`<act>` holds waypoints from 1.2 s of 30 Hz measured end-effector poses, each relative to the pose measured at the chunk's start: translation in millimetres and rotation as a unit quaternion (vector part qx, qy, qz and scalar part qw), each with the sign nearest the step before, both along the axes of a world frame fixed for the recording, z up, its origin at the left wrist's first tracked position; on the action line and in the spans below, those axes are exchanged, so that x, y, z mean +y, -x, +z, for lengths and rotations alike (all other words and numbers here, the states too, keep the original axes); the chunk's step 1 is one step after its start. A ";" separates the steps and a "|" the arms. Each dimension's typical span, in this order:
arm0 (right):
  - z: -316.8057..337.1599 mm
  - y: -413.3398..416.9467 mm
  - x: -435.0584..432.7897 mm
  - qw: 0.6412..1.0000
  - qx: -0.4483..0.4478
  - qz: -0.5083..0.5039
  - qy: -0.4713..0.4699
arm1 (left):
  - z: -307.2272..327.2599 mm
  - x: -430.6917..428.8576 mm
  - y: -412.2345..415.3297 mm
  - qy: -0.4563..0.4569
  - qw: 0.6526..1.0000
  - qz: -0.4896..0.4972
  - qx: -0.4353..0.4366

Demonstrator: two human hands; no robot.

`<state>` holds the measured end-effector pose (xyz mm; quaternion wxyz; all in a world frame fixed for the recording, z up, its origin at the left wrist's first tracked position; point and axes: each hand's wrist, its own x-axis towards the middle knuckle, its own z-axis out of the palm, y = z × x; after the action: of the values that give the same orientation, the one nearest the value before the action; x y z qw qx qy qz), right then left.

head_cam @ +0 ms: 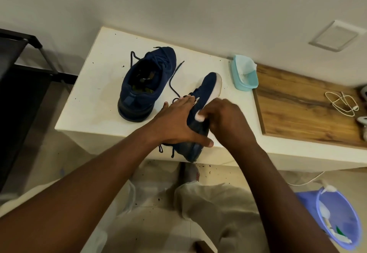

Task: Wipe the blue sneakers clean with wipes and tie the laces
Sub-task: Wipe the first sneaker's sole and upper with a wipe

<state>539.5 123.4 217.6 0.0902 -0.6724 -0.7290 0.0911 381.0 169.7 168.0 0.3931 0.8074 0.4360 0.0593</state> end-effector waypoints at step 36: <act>9.3 24.2 1.9 0.998 -0.007 0.021 0.065 | 17.5 0.7 -8.0 0.336 0.822 0.344 -0.305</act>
<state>515.3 125.3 226.9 0.0390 -0.6621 -0.7359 0.1357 389.0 170.4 185.5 0.7071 0.3638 0.5359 0.2837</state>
